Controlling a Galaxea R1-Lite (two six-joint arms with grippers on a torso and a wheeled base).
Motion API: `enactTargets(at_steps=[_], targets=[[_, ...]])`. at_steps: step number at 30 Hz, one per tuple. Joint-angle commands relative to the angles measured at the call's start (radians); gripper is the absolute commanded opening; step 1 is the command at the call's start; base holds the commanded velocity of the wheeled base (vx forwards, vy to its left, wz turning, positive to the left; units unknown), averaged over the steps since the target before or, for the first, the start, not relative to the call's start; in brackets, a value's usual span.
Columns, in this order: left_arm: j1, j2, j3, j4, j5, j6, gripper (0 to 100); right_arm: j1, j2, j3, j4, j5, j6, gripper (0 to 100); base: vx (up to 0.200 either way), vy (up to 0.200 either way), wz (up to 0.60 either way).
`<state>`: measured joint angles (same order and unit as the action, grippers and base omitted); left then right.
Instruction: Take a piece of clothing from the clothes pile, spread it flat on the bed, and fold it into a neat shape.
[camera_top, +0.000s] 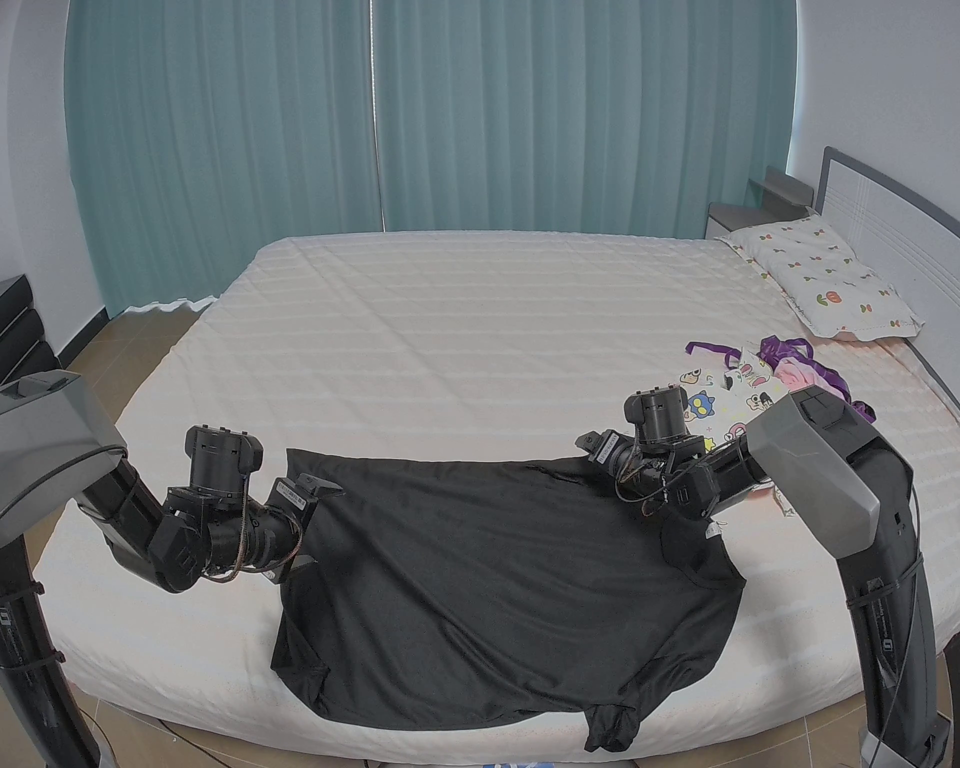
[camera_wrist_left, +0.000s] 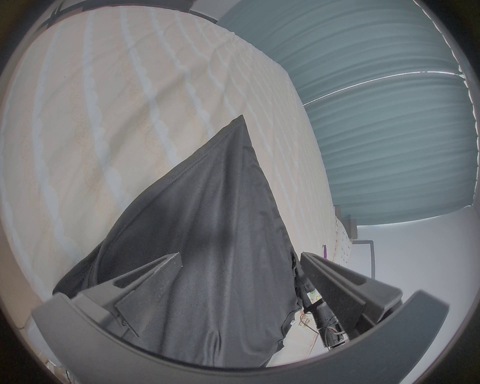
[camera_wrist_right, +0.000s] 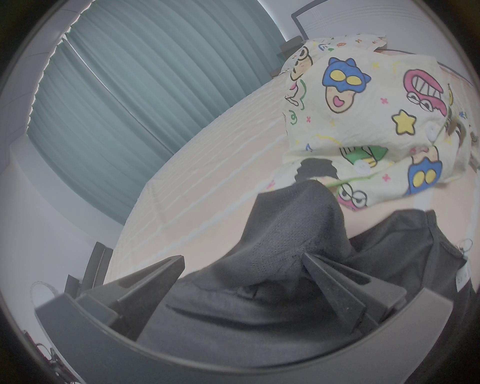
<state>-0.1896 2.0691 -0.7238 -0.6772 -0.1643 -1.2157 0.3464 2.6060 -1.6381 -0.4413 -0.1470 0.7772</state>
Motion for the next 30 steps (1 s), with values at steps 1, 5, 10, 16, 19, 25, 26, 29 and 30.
enactTargets(at_steps=[1,5,10,16,19,25,26,29,30], targets=[[0.009,0.005,0.001,-0.001,-0.006,-0.004,100,0.002,0.095,-0.146,0.032,-0.017,0.008,100,0.0,0.0,0.0],[0.015,0.008,0.001,-0.001,-0.006,-0.004,100,0.0,0.126,-0.305,0.018,-0.017,0.089,100,0.0,0.0,0.0],[0.016,0.008,0.001,-0.002,-0.006,-0.004,100,-0.017,0.146,-0.362,-0.088,-0.014,0.188,100,0.0,0.0,0.0],[0.018,0.009,0.001,-0.002,-0.006,-0.005,100,-0.038,0.177,-0.362,-0.169,-0.023,0.169,100,0.0,0.0,0.0],[0.018,0.009,0.001,-0.002,-0.006,-0.005,100,-0.046,0.172,-0.362,-0.183,-0.022,0.169,100,0.0,0.0,0.0],[0.021,0.009,0.001,-0.002,-0.006,-0.005,100,-0.037,0.097,-0.312,-0.139,-0.011,0.168,100,0.0,0.0,0.0],[0.021,0.009,0.001,-0.002,-0.006,-0.005,100,-0.03,0.082,-0.292,-0.139,-0.008,0.168,100,0.0,0.0,0.0],[0.021,0.009,0.003,-0.002,-0.006,-0.005,100,-0.007,0.025,-0.215,-0.134,0.02,0.168,100,0.0,0.0,0.0],[0.021,0.008,0.003,-0.002,-0.006,-0.005,100,0.0,0.008,-0.184,-0.128,0.034,0.168,100,0.0,0.0,0.0]])
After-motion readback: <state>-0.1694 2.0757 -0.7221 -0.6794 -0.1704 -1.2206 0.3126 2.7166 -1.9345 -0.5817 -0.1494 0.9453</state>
